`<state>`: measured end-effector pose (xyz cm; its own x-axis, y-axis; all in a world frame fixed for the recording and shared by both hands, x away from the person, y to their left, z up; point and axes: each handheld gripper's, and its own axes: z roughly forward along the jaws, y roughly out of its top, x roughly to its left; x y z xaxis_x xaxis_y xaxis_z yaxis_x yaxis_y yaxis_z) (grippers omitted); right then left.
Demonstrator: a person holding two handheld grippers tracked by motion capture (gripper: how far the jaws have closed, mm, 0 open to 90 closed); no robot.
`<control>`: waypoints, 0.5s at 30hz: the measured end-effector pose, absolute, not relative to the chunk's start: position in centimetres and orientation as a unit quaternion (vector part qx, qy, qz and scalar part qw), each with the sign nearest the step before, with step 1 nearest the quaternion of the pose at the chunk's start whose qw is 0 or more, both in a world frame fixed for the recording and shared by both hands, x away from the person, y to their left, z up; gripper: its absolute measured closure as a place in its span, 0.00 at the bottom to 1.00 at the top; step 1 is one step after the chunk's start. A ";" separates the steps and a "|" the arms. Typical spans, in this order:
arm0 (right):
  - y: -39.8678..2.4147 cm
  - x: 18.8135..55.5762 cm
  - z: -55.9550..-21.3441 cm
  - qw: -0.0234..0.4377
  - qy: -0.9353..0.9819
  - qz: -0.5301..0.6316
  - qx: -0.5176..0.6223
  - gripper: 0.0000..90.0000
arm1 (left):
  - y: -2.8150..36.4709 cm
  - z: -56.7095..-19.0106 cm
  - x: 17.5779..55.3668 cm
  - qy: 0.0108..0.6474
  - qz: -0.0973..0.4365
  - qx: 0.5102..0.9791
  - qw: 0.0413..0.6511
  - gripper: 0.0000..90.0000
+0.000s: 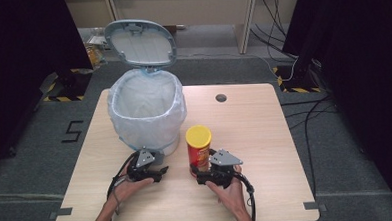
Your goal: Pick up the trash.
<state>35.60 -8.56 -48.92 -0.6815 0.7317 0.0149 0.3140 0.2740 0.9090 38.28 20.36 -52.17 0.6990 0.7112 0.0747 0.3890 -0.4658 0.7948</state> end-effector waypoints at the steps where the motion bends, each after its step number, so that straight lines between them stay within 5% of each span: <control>1: -8.5 35.9 -49.1 0.203 0.770 0.501 0.337 0.19 | 20.4 -52.2 38.3 0.331 0.203 0.832 0.397 0.28; 15: -8.0 36.7 -49.8 0.195 0.763 0.513 0.342 0.26 | 20.3 -52.2 38.3 0.329 0.204 0.833 0.395 0.28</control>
